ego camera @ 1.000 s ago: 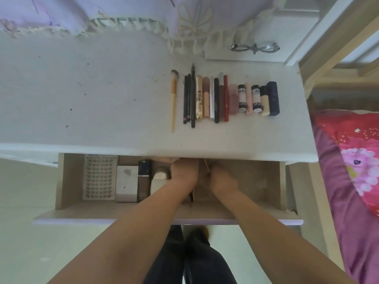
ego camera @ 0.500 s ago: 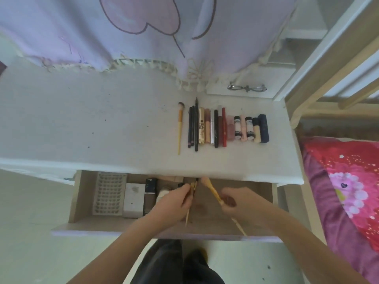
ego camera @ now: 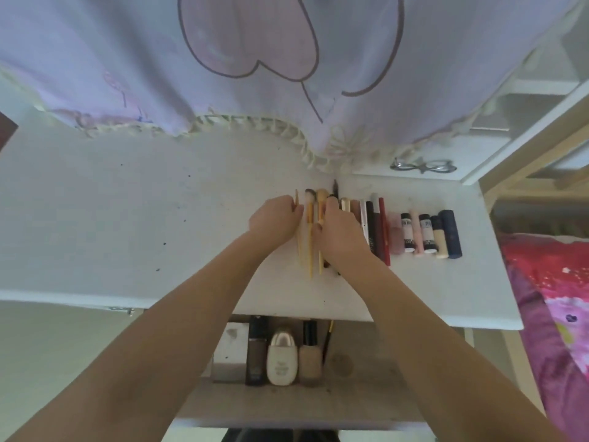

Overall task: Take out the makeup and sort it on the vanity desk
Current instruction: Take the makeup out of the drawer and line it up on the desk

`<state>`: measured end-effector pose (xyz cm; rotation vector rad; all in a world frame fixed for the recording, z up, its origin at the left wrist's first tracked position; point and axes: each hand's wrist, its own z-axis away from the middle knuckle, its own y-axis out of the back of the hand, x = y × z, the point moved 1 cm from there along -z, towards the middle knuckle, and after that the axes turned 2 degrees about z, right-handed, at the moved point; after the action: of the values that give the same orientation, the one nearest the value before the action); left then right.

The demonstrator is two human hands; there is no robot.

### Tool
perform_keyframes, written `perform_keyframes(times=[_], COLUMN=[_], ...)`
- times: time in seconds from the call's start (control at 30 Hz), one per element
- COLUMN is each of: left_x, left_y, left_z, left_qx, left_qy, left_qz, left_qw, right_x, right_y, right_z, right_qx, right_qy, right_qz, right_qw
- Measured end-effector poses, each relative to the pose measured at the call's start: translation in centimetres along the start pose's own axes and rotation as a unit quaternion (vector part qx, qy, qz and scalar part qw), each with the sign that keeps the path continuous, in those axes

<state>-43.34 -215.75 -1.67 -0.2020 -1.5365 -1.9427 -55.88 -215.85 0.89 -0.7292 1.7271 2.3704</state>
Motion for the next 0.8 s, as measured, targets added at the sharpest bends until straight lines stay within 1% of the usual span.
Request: perform_keyframes(times=[0.1, 0.17, 0.23, 0.3, 0.33, 0.37, 0.4, 0.47, 0.53, 0.6, 0.67, 0.8], left_x=[0.1, -0.2, -0.9, -1.9, -2.4, -2.9, -3.6, -4.7, -5.7, -5.9, -5.7, -4.7], left_y=[-0.5, -0.4, -0.1, -0.3, -0.7, -1.5, -2.7, -5.9, -9.7, -12.8, -15.1, -17.5], left_z=[-1.0, -0.5, 1.4, 5.1, 7.5, 10.1, 12.7, 16.7, 18.1, 17.5, 16.3, 15.5], left_qx=[0.004, 0.016, 0.031, 0.044, 0.044, 0.031, 0.006, -0.046, -0.075, -0.084, -0.107, -0.129], left_qy=[0.011, 0.009, -0.012, -0.067, -0.099, -0.118, -0.125, -0.119, -0.112, -0.067, -0.027, 0.022], left_qz=[-0.012, -0.013, 0.011, 0.077, 0.119, 0.155, 0.170, 0.124, 0.034, -0.090, -0.202, -0.277], left_qw=[1.000, 1.000, 0.999, 0.994, 0.987, 0.980, 0.978, 0.984, 0.990, 0.990, 0.973, 0.952], right_x=[0.1, 0.3, 0.8, 1.9, 2.6, 3.5, 4.5, 7.1, 9.8, 11.2, 11.8, 12.2], right_y=[-0.2, 0.7, 1.8, 2.1, 1.7, 0.9, -0.4, -3.8, -7.3, -10.1, -12.4, -15.6], right_z=[-0.2, 0.4, 2.1, 5.1, 7.1, 9.1, 11.1, 13.9, 14.5, 13.5, 12.2, 10.9], right_qx=[-0.004, -0.008, 0.008, 0.001, -0.022, -0.061, -0.110, -0.201, -0.247, -0.243, -0.216, -0.188], right_qy=[0.013, 0.022, 0.038, 0.073, 0.093, 0.101, 0.095, 0.052, -0.028, -0.094, -0.127, -0.133], right_qz=[0.039, 0.035, -0.011, -0.067, -0.075, -0.070, -0.049, 0.011, 0.053, 0.050, 0.029, 0.033], right_qw=[0.999, 0.999, 0.999, 0.995, 0.993, 0.991, 0.988, 0.978, 0.967, 0.964, 0.968, 0.973])
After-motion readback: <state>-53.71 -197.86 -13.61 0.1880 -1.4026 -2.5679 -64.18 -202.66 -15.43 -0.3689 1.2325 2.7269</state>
